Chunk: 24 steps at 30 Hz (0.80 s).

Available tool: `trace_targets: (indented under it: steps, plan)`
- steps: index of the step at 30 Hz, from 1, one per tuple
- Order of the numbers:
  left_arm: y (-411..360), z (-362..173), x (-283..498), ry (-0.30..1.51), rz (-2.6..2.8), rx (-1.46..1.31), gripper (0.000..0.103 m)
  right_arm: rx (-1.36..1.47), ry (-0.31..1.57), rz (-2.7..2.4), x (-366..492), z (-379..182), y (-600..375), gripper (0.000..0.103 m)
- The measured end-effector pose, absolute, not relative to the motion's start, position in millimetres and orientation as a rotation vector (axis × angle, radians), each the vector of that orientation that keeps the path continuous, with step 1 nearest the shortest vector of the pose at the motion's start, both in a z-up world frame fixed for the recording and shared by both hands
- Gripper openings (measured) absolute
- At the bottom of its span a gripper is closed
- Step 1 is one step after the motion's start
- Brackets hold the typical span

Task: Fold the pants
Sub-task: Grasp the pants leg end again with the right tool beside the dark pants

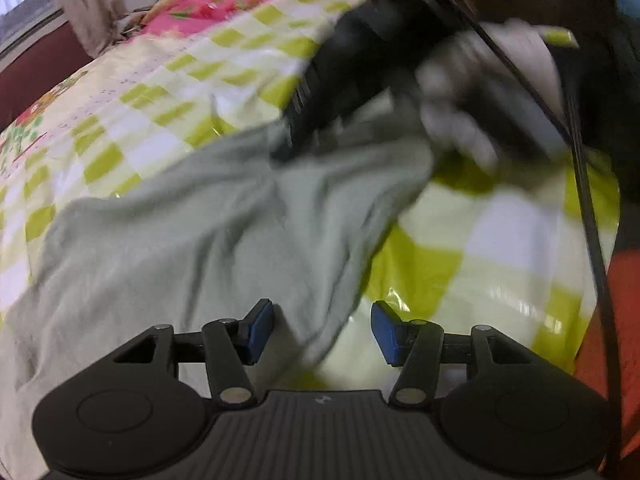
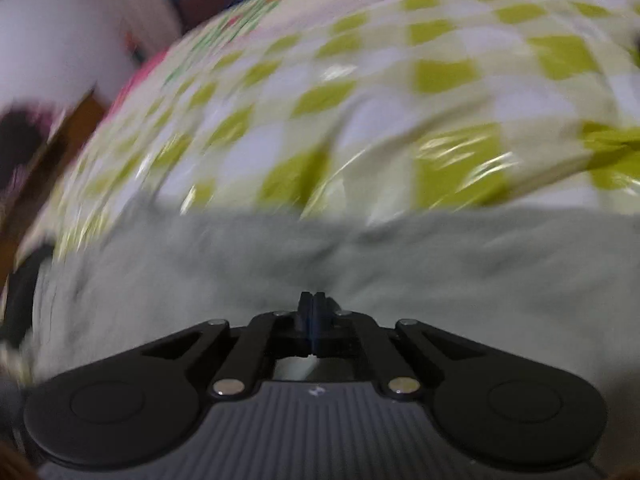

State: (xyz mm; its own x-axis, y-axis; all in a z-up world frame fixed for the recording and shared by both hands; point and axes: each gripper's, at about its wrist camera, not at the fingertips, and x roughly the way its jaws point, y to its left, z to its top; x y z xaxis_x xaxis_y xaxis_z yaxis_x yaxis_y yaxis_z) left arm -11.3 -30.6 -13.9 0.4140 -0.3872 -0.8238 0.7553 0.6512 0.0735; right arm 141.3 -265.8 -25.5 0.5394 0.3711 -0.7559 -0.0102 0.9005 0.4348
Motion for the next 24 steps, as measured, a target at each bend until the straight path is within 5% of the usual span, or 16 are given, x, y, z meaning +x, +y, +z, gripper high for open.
trace_targets:
  steps: [3, 12, 24]
  plan:
    - [-25.6, -7.4, -16.2, 0.895, -0.77, 0.471, 0.067, 0.396, 0.89, 0.163, 111.4, 4.2, -297.7, 0.013]
    - [-30.6, -3.2, -23.6, 0.844, -0.778, 0.477, 0.067, 0.726, 0.712, -0.231, -53.7, 24.9, -433.3, 0.014]
    - [-47.3, 10.0, -28.1, 0.794, -0.804, 0.492, 0.068, 0.987, 0.604, -0.23, -40.7, -21.8, -448.6, 0.019]
